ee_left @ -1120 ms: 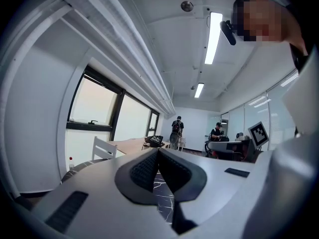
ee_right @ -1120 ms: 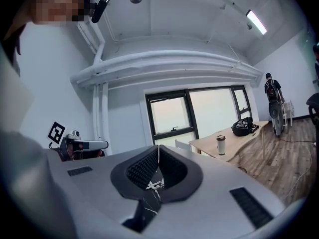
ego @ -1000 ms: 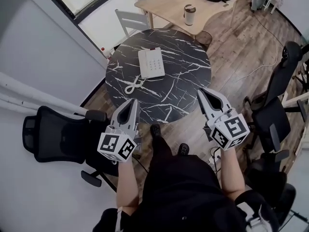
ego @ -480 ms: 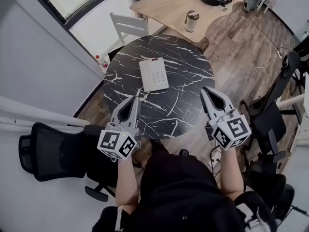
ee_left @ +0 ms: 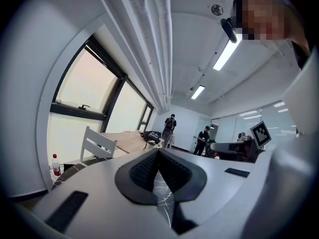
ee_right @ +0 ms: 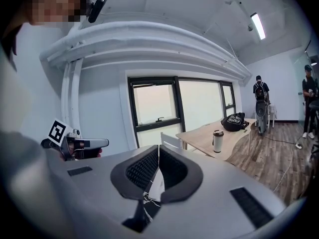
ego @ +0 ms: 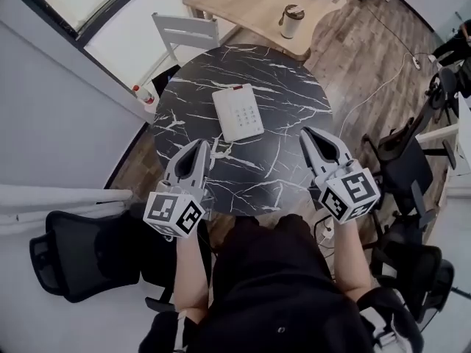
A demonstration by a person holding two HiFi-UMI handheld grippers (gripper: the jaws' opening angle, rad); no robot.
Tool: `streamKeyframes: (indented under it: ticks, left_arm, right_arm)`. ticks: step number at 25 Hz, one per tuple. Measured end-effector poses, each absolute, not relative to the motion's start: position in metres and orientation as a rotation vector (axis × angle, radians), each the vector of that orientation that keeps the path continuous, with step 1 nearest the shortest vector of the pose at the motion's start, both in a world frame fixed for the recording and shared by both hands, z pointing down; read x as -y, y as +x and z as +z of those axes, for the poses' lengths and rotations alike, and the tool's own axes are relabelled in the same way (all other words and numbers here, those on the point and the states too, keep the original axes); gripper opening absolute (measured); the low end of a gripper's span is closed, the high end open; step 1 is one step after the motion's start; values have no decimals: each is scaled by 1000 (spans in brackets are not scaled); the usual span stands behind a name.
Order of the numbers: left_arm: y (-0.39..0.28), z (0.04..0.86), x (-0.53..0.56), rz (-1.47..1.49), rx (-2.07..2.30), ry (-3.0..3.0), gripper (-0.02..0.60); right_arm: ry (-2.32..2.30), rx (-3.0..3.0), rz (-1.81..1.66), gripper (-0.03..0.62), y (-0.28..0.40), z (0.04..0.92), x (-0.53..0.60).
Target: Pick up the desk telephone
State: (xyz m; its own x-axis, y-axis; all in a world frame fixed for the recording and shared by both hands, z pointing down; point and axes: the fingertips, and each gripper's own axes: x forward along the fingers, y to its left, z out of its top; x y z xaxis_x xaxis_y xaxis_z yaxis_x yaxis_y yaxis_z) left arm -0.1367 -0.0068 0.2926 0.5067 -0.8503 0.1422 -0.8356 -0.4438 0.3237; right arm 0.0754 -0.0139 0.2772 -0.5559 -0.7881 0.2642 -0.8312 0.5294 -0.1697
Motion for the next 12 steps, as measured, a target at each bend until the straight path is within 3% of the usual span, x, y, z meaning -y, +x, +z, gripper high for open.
streamKeyframes:
  ticks: [12]
  left_arm:
    - [-147,347,35,5,1248,2347,15]
  right_arm:
    - [1394,2447,526,31,43,326,22]
